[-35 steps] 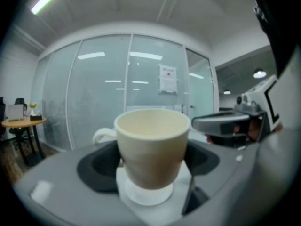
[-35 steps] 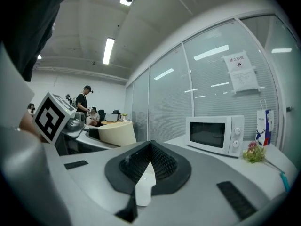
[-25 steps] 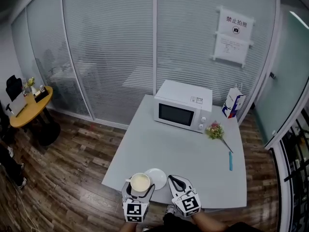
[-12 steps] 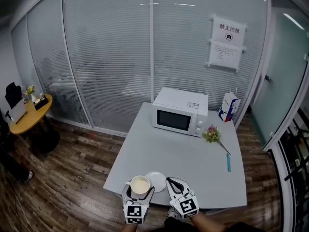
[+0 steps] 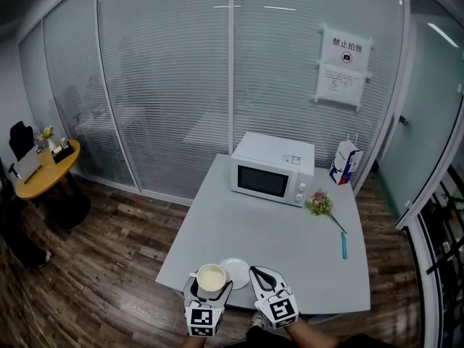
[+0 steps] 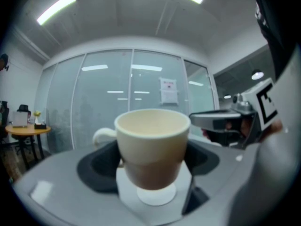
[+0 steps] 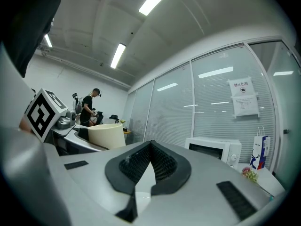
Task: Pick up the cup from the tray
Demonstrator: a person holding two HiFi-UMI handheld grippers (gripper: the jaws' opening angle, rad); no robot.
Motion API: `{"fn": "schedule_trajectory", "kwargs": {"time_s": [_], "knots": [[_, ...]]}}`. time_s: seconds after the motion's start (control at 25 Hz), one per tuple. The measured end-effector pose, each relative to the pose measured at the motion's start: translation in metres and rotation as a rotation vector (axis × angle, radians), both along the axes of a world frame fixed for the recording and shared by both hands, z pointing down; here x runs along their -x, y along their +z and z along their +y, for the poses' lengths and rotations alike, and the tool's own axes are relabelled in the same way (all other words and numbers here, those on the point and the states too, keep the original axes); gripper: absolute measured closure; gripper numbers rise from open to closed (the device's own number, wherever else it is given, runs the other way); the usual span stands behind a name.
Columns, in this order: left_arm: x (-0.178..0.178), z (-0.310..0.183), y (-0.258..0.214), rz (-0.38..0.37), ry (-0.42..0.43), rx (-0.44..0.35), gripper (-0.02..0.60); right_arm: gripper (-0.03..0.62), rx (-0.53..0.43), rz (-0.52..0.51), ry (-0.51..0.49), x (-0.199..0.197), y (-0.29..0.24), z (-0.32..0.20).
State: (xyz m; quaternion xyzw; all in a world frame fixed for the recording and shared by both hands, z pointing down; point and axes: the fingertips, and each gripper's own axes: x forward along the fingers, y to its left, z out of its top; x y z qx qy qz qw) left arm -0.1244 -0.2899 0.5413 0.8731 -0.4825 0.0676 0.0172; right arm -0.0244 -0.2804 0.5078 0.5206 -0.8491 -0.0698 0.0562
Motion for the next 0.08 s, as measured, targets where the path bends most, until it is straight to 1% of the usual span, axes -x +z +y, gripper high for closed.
{"fn": "schedule_trajectory", "kwargs": {"time_s": [0.08], "knots": [[0.0006, -0.0007, -0.0005, 0.001, 0.001, 0.006, 0.163, 0.591, 0.002, -0.003, 0.005, -0.0005, 0.0006, -0.0015]]}}
